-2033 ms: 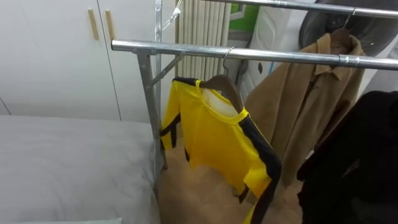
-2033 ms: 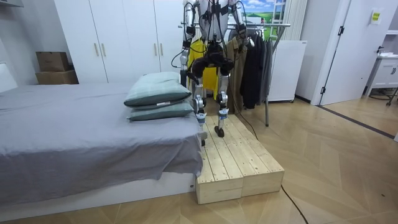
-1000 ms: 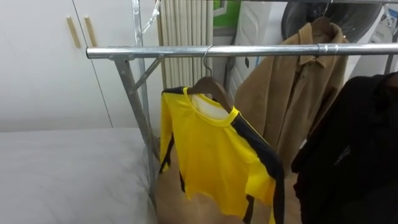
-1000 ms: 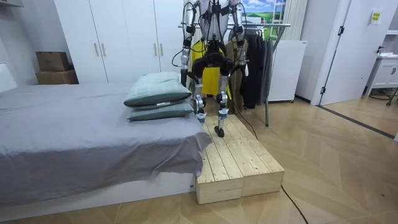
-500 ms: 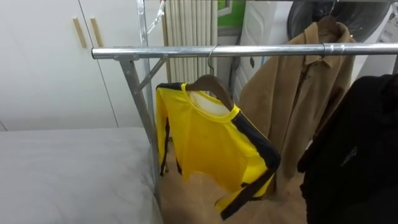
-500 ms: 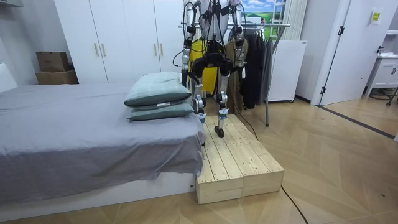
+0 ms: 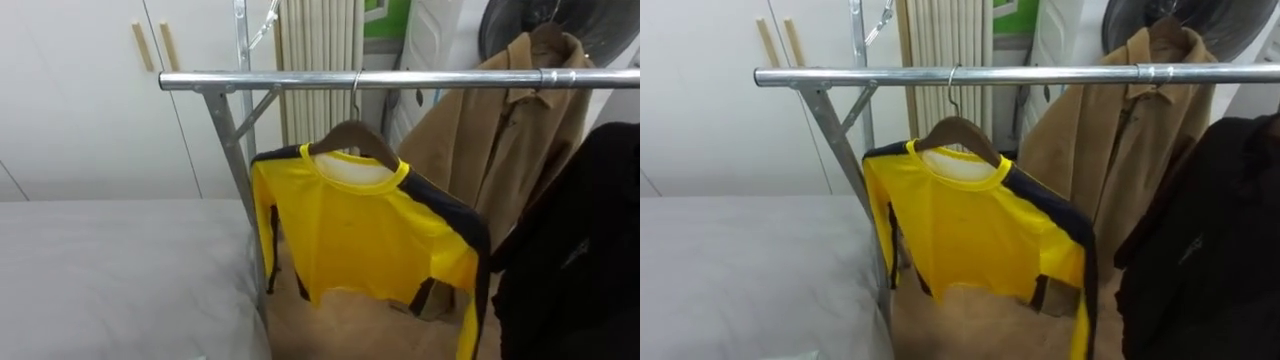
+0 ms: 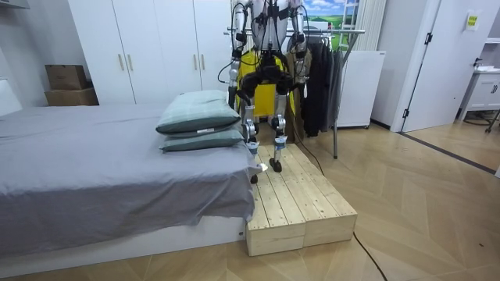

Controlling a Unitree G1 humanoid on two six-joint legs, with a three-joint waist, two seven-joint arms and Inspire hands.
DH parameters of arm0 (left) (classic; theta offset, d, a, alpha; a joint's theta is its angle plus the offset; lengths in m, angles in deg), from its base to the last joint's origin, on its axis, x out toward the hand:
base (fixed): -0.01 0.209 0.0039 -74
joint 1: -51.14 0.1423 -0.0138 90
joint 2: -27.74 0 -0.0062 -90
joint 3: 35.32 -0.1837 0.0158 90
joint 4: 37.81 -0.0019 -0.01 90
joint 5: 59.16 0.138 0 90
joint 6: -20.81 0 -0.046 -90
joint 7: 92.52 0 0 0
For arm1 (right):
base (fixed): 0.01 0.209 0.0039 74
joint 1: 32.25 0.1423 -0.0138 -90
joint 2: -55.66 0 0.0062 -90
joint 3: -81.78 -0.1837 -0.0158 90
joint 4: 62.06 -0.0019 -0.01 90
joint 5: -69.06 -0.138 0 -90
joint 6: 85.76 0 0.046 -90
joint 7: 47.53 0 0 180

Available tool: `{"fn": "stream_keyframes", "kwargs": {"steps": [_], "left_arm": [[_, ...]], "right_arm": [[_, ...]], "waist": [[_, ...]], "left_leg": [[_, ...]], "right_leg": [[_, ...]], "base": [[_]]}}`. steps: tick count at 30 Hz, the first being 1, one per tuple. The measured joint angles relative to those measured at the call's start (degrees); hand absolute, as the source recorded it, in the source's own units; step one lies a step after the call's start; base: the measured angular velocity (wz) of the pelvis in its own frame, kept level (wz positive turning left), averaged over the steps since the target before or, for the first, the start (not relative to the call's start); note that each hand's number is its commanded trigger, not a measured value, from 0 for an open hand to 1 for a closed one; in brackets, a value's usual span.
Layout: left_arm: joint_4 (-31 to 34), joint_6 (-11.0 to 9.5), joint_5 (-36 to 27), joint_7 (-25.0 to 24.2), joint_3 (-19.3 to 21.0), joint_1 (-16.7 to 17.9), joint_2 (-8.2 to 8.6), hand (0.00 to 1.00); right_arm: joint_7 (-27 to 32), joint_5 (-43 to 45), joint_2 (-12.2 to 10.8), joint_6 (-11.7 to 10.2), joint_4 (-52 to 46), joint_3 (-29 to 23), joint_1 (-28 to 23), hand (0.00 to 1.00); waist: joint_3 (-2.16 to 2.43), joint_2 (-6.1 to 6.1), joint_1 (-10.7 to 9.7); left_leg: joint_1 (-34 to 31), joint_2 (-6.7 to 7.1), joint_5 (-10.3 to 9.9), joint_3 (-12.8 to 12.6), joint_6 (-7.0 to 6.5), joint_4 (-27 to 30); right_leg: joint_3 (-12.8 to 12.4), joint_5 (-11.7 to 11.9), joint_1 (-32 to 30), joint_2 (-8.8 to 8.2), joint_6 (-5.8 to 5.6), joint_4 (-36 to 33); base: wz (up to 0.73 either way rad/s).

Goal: Hang clothes

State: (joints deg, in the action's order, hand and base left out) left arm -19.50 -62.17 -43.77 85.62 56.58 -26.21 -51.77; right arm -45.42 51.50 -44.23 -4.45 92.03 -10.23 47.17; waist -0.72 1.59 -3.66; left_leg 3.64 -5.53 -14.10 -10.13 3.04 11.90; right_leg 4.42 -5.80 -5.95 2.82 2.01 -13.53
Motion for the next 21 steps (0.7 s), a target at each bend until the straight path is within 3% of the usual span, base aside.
{"fn": "stream_keyframes", "kwargs": {"steps": [5,8,11,12,13,14,17,18,19,21], "left_arm": [[0.06,-1.18,-0.22,1.76,-2.65,-1.06,0.53,0.0],[0.67,-3.15,-0.12,1.77,-2.55,-1.0,0.64,0.0],[1.55,-3.78,-0.17,1.77,-2.63,-0.47,0.81,0.0],[1.94,-3.73,-0.15,1.8,-2.67,-0.29,0.76,0.0],[3.0,-3.74,-0.16,1.98,-2.64,-0.26,0.74,0.0],[3.38,-3.82,-0.17,2.23,-2.63,-0.29,0.77,0.0],[5.2,-3.97,0.01,2.73,-1.93,0.02,0.31,0.0],[5.28,-3.96,0.01,2.73,-1.94,0.0,0.14,0.0],[5.46,-3.96,0.02,2.77,-1.93,0.24,0.03,0.0],[6.64,-3.84,0.16,2.92,-1.72,1.22,0.05,0.0]], "right_arm": [[0.78,3.42,0.99,-0.07,-2.38,3.18,1.72,0.0],[0.38,6.95,0.86,-0.06,-3.71,3.74,3.12,0.0],[0.33,6.91,0.77,-0.02,-4.28,4.82,4.23,0.0],[0.28,6.77,0.78,0.05,-4.11,5.18,4.24,0.0],[0.24,6.8,0.83,0.08,-3.69,5.13,4.06,0.0],[0.24,6.83,0.9,0.17,-3.45,5.08,4.02,0.0],[-0.62,8.11,0.89,0.97,-1.82,3.99,3.7,0.0],[-0.85,8.17,0.93,1.35,-1.64,3.71,3.61,0.0],[-1.13,8.47,1.06,1.84,-1.56,2.84,3.35,0.0],[-1.53,8.61,1.27,2.45,-1.57,2.43,2.86,0.0]], "waist": [[-0.02,1.4,1.36],[-0.03,2.58,2.81],[0.23,2.98,3.1],[0.08,2.73,2.22],[0.04,2.33,1.85],[0.02,2.22,1.94],[0.53,1.03,2.11],[0.58,0.89,1.92],[0.62,0.67,1.99],[0.65,0.38,2.05]], "left_leg": [[-1.3,0.13,0.04,3.0,0.05,1.53],[-2.52,0.46,0.17,5.38,0.21,1.79],[-3.9,0.75,1.17,7.79,0.56,1.97],[-4.68,0.88,2.13,7.23,0.61,2.58],[-5.05,0.69,3.05,4.16,0.47,2.89],[-5.1,0.47,3.53,1.88,0.34,2.87],[-5.42,-1.94,4.65,-11.41,-0.06,4.78],[-5.67,-2.46,4.47,-13.17,-0.34,5.91],[-5.89,-3.39,3.74,-16.7,-0.93,8.23],[-5.94,-3.81,3.05,-18.32,-1.12,9.72]], "right_leg": [[3.44,-0.53,0.18,-0.95,0.34,-0.09],[6.08,-2.07,0.1,-1.96,0.47,-1.65],[10.26,-3.56,0.65,-3.3,0.73,-2.23],[13.42,-4.31,1.73,-4.32,0.75,-2.04],[16.12,-5.11,2.29,-5.52,0.66,-2.1],[17.18,-5.45,2.78,-5.93,0.64,-2.15],[25.09,-7.7,5.53,-7.77,0.55,-2.1],[26.33,-8.0,6.04,-7.95,0.72,-2.09],[28.6,-8.66,6.99,-8.21,0.81,-2.1],[31.34,-9.39,8.34,-8.41,0.46,-2.11]], "base": [[0.31],[0.49],[0.8],[1.37],[1.34],[1.15],[1.19],[1.09],[0.8],[0.86]]}}
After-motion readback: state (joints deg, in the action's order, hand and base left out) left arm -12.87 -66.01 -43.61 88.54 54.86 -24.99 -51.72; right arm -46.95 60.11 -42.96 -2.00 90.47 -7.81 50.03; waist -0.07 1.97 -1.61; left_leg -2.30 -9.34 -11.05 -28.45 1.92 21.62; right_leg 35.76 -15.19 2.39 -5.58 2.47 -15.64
